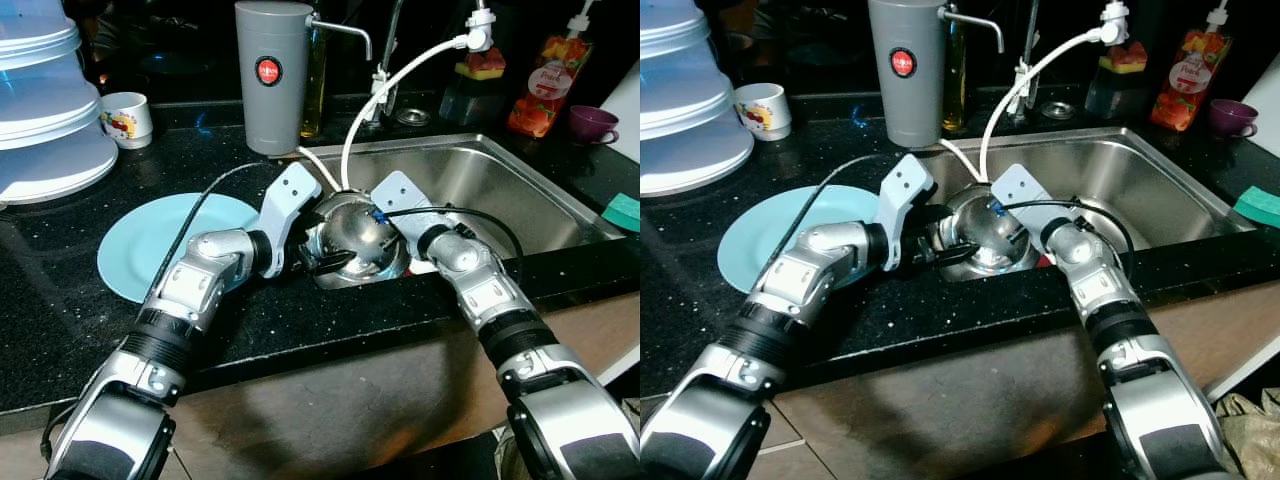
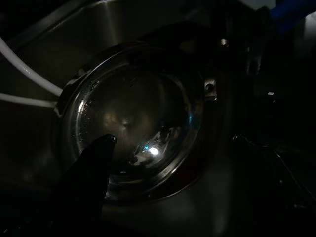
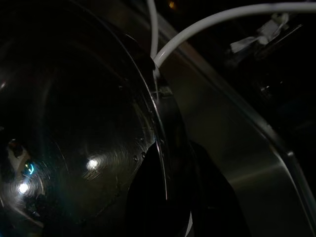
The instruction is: Kitchen organization
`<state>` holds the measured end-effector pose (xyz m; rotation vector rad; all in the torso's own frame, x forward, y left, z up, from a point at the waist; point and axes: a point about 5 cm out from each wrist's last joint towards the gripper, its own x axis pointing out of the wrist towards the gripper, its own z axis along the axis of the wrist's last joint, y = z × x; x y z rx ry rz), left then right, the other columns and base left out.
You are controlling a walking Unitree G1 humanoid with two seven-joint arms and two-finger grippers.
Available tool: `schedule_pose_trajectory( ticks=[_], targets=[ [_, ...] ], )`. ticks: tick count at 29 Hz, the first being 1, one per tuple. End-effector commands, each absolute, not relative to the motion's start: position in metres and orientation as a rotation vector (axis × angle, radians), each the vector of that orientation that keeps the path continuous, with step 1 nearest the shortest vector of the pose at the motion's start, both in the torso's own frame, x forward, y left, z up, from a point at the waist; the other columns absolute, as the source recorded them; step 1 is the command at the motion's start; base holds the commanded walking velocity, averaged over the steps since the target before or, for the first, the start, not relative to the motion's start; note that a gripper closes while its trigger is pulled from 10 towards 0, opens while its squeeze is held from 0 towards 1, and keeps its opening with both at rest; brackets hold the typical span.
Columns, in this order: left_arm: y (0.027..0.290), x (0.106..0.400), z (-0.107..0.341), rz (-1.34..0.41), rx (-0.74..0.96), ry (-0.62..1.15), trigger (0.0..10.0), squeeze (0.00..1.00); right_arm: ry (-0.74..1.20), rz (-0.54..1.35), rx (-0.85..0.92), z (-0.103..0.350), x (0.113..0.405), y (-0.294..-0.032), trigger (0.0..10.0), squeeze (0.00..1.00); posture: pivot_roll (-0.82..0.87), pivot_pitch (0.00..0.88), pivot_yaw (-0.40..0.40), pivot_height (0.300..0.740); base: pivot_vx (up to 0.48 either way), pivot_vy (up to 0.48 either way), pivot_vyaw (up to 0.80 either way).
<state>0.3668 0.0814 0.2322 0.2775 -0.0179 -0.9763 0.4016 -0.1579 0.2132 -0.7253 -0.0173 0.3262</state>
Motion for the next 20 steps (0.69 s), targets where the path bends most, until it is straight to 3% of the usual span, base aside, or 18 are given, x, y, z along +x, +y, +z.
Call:
schedule_pose_trajectory(
  ticks=[1,3,4,10,11,12,13,14,15,20],
  targets=[
    [0.078,0.369,0.231,-0.984,0.303,0.007,10.0,0.0,0.013,0.413,-0.756,0.204,0.399,-0.145,2.2,0.0,0.01,0.097,-0.037,0.74,0.0,0.0,0.0],
    [0.078,0.369,0.23,-0.984,0.304,0.006,10.0,0.0,0.018,0.42,-0.76,0.203,0.399,-0.144,2.2,0.0,0.01,0.097,-0.037,0.74,0.0,0.0,0.0],
    [0.077,0.369,0.23,-0.985,0.308,0.008,10.0,0.0,0.029,0.429,-0.766,0.202,0.398,-0.144,3.0,0.0,0.01,0.097,-0.037,0.74,0.0,0.0,0.0],
    [0.076,0.368,0.228,-0.985,0.329,0.012,10.0,0.0,0.044,0.452,-0.797,0.197,0.397,-0.141,3.5,0.0,0.01,0.091,-0.037,0.74,0.0,0.0,0.0],
    [0.075,0.368,0.227,-0.985,0.338,0.014,10.0,0.0,0.058,0.475,-0.814,0.192,0.395,-0.138,4.7,0.0,0.01,0.091,-0.037,0.74,0.0,0.0,0.0],
    [0.075,0.368,0.226,-0.985,0.344,0.015,10.0,0.0,0.069,0.493,-0.826,0.188,0.394,-0.135,6.9,0.0,0.02,0.084,-0.039,0.74,0.0,0.0,0.0],
    [0.075,0.368,0.226,-0.985,0.344,0.015,10.0,0.0,0.069,0.493,-0.826,0.188,0.394,-0.135,6.9,0.0,0.02,0.084,-0.039,0.74,0.0,0.0,0.0],
    [0.074,0.368,0.226,-0.986,0.346,0.016,10.0,0.0,0.078,0.505,-0.835,0.186,0.393,-0.133,9.5,0.0,0.02,0.084,-0.039,0.74,0.0,0.0,0.0],
    [0.074,0.367,0.225,-0.987,0.346,0.017,10.0,0.0,0.085,0.512,-0.842,0.184,0.393,-0.132,10.0,0.0,0.02,0.082,-0.038,0.74,0.0,0.0,0.0],
    [0.075,0.367,0.224,-0.991,0.354,0.021,10.0,0.0,0.104,0.529,-0.837,0.182,0.392,-0.131,10.0,0.0,0.02,0.078,-0.039,0.74,0.0,0.0,0.0]
  ],
)
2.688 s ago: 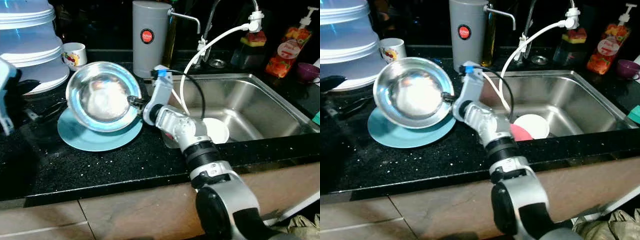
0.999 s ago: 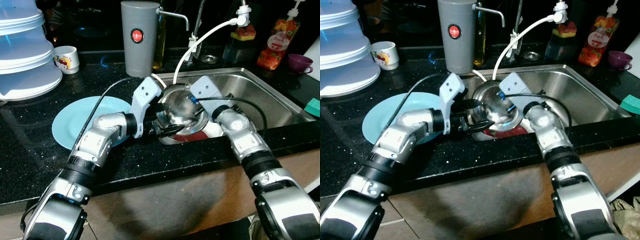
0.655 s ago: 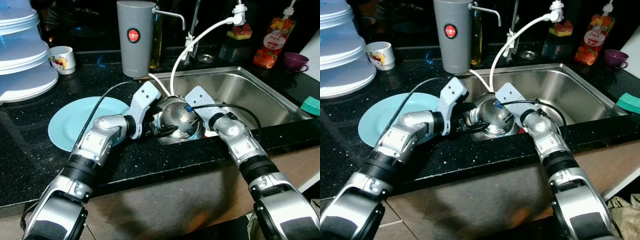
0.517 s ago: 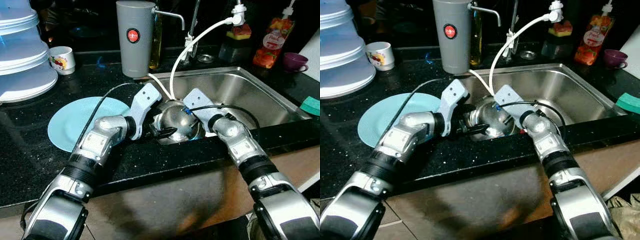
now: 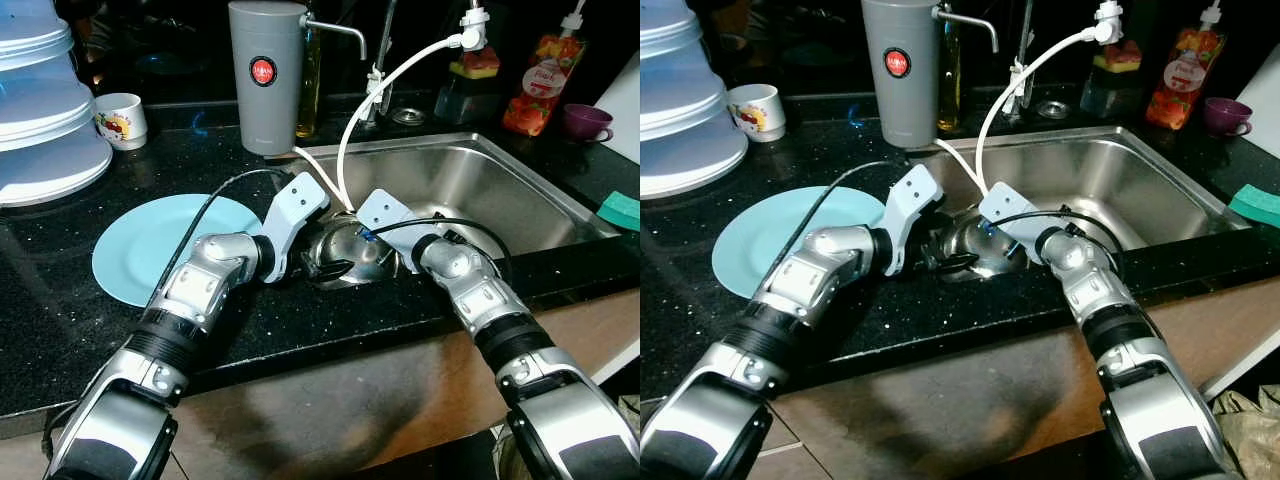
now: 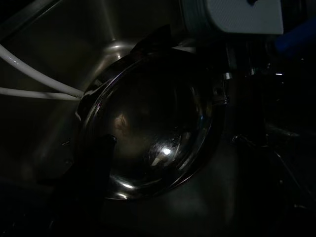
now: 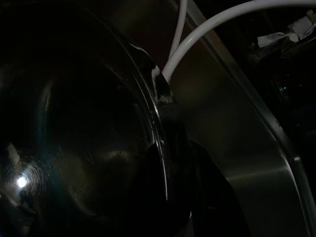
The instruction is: Kitchen organization
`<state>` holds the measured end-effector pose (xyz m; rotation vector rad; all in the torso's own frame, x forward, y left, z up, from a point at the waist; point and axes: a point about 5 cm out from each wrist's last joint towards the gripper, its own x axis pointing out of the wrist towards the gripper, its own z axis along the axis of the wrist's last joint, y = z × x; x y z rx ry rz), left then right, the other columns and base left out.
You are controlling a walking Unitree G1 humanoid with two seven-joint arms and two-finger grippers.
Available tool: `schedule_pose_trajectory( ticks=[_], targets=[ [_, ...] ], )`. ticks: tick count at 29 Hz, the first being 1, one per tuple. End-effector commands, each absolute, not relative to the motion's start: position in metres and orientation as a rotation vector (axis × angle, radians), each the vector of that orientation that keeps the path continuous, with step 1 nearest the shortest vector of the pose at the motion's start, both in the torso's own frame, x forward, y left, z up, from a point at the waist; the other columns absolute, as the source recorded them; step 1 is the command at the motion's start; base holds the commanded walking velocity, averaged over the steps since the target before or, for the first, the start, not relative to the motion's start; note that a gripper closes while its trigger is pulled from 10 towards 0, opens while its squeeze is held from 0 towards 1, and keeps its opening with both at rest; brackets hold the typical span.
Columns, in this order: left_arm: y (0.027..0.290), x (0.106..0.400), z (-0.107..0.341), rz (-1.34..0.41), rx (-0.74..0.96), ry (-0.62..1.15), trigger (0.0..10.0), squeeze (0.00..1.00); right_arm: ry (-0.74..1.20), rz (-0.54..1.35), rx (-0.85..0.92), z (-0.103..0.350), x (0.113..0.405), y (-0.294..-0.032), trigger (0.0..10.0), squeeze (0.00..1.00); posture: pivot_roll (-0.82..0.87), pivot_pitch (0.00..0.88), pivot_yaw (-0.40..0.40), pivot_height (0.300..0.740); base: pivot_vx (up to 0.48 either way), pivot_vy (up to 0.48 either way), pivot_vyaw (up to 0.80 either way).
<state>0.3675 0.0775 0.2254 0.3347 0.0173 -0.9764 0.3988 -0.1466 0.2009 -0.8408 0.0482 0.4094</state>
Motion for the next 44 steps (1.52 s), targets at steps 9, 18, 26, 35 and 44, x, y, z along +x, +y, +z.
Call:
schedule_pose_trajectory(
  ticks=[9,18,26,35,44],
  targets=[
    [0.076,0.366,0.225,-0.983,0.356,0.014,10.0,0.0,0.111,0.523,-0.835,0.182,0.393,-0.131,10.0,1.0,0.02,0.075,-0.041,0.74,0.0,0.0,0.0],
    [0.095,0.369,0.244,-0.881,0.359,-0.074,10.0,0.0,-0.047,0.371,-0.793,0.209,0.4,-0.134,10.0,0.0,0.03,0.075,-0.039,0.74,0.0,0.0,0.0],
    [0.172,0.351,0.293,-0.615,0.388,-0.206,10.0,0.0,-0.292,0.297,-0.206,0.27,0.403,-0.121,10.0,0.0,0.05,0.074,-0.043,0.74,0.0,0.0,0.0],
    [0.257,0.322,0.3,-0.369,0.112,-0.193,10.0,1.0,-0.23,0.44,0.051,0.271,0.401,-0.085,10.0,0.0,0.08,0.073,-0.045,0.74,0.0,0.0,0.0],
    [0.317,0.285,0.29,-0.21,0.003,-0.098,10.0,1.0,-0.124,0.562,0.075,0.258,0.395,-0.063,10.0,0.0,0.09,0.075,-0.051,0.74,0.0,0.0,0.0]
  ],
)
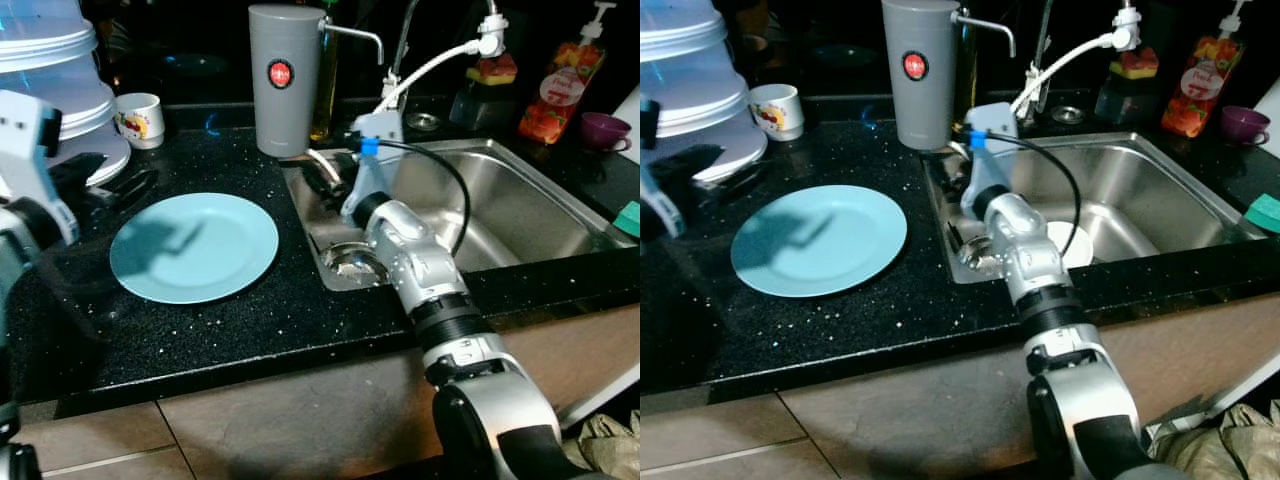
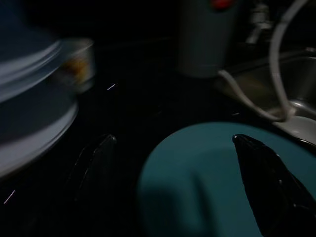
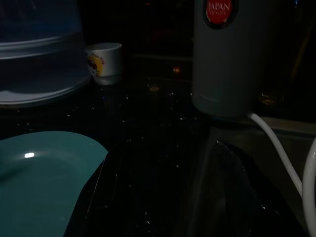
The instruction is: Kitchen organization
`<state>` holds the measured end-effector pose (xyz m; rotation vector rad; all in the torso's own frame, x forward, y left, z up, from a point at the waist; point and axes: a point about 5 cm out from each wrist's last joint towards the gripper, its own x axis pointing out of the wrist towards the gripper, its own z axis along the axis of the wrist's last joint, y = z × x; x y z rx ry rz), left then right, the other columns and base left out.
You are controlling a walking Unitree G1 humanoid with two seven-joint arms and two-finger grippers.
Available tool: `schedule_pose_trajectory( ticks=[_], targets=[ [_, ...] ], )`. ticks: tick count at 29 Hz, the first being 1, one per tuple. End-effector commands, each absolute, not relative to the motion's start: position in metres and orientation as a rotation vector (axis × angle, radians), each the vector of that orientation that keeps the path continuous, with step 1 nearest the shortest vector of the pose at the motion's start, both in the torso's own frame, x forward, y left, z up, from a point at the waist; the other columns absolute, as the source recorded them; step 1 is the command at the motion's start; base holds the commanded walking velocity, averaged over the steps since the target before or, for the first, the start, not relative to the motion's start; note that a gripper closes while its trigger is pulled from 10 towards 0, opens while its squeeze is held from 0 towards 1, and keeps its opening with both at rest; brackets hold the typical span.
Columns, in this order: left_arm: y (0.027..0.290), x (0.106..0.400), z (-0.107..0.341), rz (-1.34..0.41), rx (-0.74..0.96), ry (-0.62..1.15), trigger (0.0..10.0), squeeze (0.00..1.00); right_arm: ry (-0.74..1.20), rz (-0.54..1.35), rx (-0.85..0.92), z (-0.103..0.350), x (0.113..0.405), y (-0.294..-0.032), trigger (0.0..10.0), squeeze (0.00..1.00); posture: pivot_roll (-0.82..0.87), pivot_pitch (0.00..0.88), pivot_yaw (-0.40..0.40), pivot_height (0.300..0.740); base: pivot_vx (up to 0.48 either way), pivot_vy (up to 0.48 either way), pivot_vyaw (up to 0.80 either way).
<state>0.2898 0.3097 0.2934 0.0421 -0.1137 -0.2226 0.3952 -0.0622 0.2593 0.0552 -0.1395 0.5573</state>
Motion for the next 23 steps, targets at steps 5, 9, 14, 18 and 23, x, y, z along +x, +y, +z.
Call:
schedule_pose_trajectory(
  ticks=[5,9,14,18,23],
  targets=[
    [0.332,0.276,0.274,-0.146,-0.106,-0.065,10.0,1.0,-0.126,0.562,0.081,0.259,0.395,-0.061,10.0,0.0,0.08,0.082,-0.051,0.74,0.0,0.0,0.0],
    [0.337,0.275,0.268,-0.102,-0.177,-0.072,10.0,1.0,-0.102,0.573,0.097,0.258,0.394,-0.059,10.0,0.0,0.08,0.08,-0.053,0.74,0.0,0.0,0.0],
    [0.343,0.275,0.252,-0.088,-0.245,0.0,10.0,1.0,0.011,0.664,0.12,0.246,0.388,-0.043,10.0,0.0,0.07,0.08,-0.052,0.74,0.0,0.0,0.0],
    [0.33,0.276,0.227,-0.178,-0.354,0.113,10.0,0.37,0.125,0.68,0.323,0.241,0.387,-0.035,10.0,0.0,0.08,0.085,-0.062,0.74,0.0,0.0,0.0],
    [0.323,0.279,0.217,-0.205,-0.422,0.161,10.0,0.21,0.149,0.683,0.356,0.239,0.386,-0.036,10.0,0.0,0.08,0.083,-0.064,0.74,0.0,0.0,0.0]
  ],
)
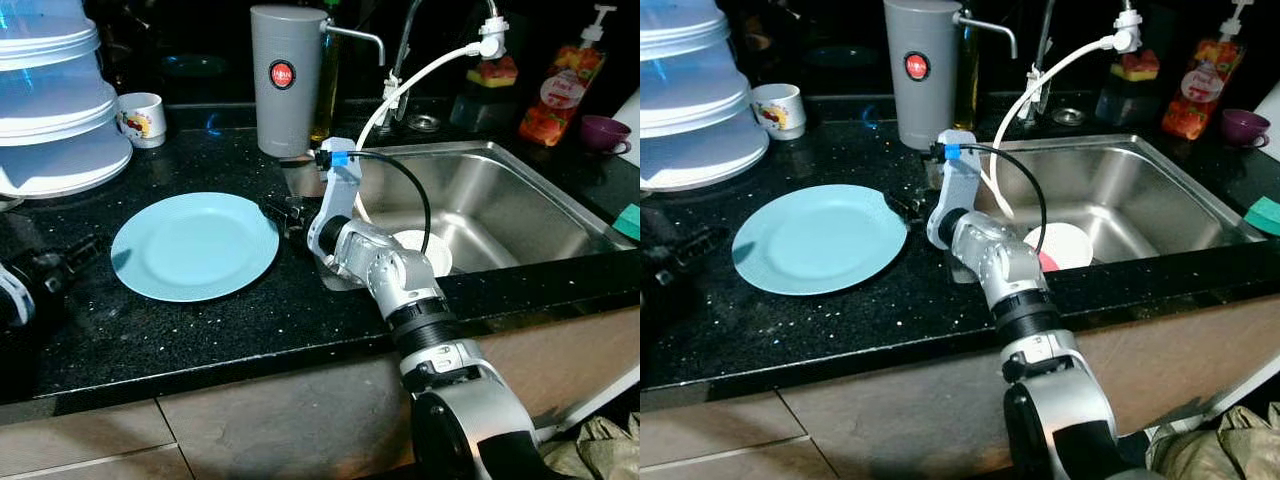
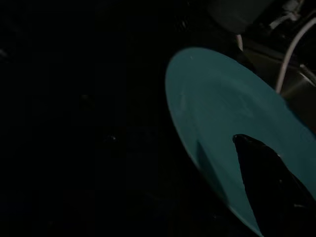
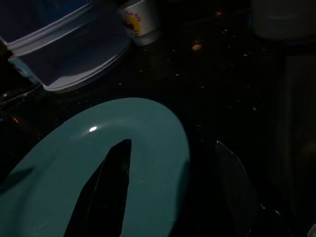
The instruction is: Kitchen organization
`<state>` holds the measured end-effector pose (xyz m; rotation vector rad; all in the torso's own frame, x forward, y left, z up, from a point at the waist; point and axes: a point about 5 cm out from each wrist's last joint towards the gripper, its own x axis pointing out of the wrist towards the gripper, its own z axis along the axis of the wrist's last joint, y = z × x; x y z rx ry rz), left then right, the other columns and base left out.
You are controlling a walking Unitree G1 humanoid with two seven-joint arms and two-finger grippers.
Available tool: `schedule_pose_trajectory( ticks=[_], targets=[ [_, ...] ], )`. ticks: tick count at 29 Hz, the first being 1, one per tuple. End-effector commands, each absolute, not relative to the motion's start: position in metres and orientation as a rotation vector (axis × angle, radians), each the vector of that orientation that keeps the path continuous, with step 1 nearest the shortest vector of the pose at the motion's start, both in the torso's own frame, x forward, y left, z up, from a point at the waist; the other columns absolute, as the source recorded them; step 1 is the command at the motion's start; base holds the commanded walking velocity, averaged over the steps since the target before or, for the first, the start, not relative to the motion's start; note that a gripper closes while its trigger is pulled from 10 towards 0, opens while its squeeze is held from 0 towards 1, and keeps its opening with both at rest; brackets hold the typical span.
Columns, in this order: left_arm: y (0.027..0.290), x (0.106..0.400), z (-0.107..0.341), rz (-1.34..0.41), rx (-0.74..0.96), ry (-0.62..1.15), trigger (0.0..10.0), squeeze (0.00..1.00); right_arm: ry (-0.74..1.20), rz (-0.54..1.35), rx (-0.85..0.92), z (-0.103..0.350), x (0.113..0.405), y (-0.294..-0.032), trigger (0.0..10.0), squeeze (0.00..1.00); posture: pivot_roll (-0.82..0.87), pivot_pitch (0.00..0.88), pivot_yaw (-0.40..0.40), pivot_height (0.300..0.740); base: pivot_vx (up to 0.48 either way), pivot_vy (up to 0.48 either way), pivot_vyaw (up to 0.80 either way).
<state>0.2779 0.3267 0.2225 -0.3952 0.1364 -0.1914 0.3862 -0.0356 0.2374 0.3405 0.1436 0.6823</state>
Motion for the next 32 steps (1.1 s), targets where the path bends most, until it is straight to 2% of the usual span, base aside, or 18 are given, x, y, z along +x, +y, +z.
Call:
schedule_pose_trajectory(
  ticks=[1,2,4,6,9,10,11,20,21,22,23,25,26,27,32],
  targets=[
    [0.32,0.282,0.215,-0.223,-0.442,0.182,10.0,0.11,0.162,0.687,0.391,0.239,0.386,-0.035,10.0,0.0,0.07,0.09,-0.06,0.74,0.0,0.0,0.0],
    [0.32,0.284,0.214,-0.224,-0.449,0.198,10.0,0.0,0.17,0.684,0.422,0.24,0.386,-0.036,10.0,0.0,0.06,0.095,-0.055,0.74,0.0,0.0,0.0],
    [0.32,0.285,0.213,-0.224,-0.454,0.208,10.0,0.0,0.176,0.682,0.443,0.24,0.386,-0.036,10.0,0.0,0.06,0.097,-0.053,0.74,0.0,0.0,0.0],
    [0.319,0.291,0.211,-0.216,-0.492,0.229,10.0,0.0,0.241,0.679,0.631,0.243,0.385,-0.036,10.0,0.0,0.05,0.108,-0.047,0.74,0.0,0.0,0.0],
    [0.319,0.293,0.209,-0.215,-0.51,0.241,10.0,0.0,0.28,0.704,0.684,0.242,0.383,-0.035,10.0,0.0,0.05,0.113,-0.047,0.74,0.0,0.0,0.0],
    [0.319,0.294,0.208,-0.213,-0.52,0.249,10.0,0.0,0.295,0.731,0.676,0.242,0.381,-0.033,10.0,0.18,0.05,0.116,-0.049,0.74,0.0,0.0,0.0],
    [0.319,0.295,0.207,-0.211,-0.527,0.255,10.0,0.0,0.304,0.749,0.67,0.241,0.379,-0.033,10.0,1.0,0.05,0.119,-0.049,0.74,0.0,0.0,0.0],
    [0.311,0.299,0.2,-0.24,-0.541,0.29,10.0,0.0,0.326,0.781,0.557,0.237,0.372,-0.023,10.0,1.0,0.04,0.11,-0.059,0.74,0.0,0.0,0.0],
    [0.31,0.3,0.2,-0.243,-0.54,0.29,10.0,0.0,0.327,0.78,0.543,0.237,0.372,-0.023,10.0,0.91,0.04,0.103,-0.061,0.74,0.0,0.0,0.0],
    [0.309,0.3,0.2,-0.245,-0.54,0.289,10.0,0.0,0.326,0.779,0.534,0.237,0.371,-0.023,10.0,0.91,0.04,0.103,-0.061,0.74,0.0,0.0,0.0],
    [0.308,0.3,0.2,-0.248,-0.54,0.289,10.0,0.0,0.325,0.779,0.521,0.237,0.371,-0.023,10.0,0.77,0.04,0.099,-0.061,0.74,0.0,0.0,0.0],
    [0.307,0.301,0.2,-0.253,-0.54,0.289,10.0,0.0,0.321,0.773,0.503,0.236,0.371,-0.023,10.0,0.25,0.04,0.099,-0.061,0.74,0.0,0.0,0.0],
    [0.307,0.301,0.2,-0.255,-0.54,0.29,10.0,0.0,0.32,0.77,0.498,0.236,0.371,-0.023,10.0,0.25,0.04,0.099,-0.061,0.74,0.0,0.0,0.0],
    [0.306,0.302,0.2,-0.258,-0.537,0.291,10.0,0.0,0.316,0.761,0.494,0.237,0.371,-0.024,10.0,0.02,0.04,0.098,-0.061,0.74,0.0,0.0,0.0],
    [0.305,0.304,0.2,-0.264,-0.529,0.292,10.0,0.0,0.301,0.73,0.465,0.237,0.374,-0.029,10.0,0.0,0.04,0.11,-0.059,0.74,0.0,0.0,0.0]
  ],
)
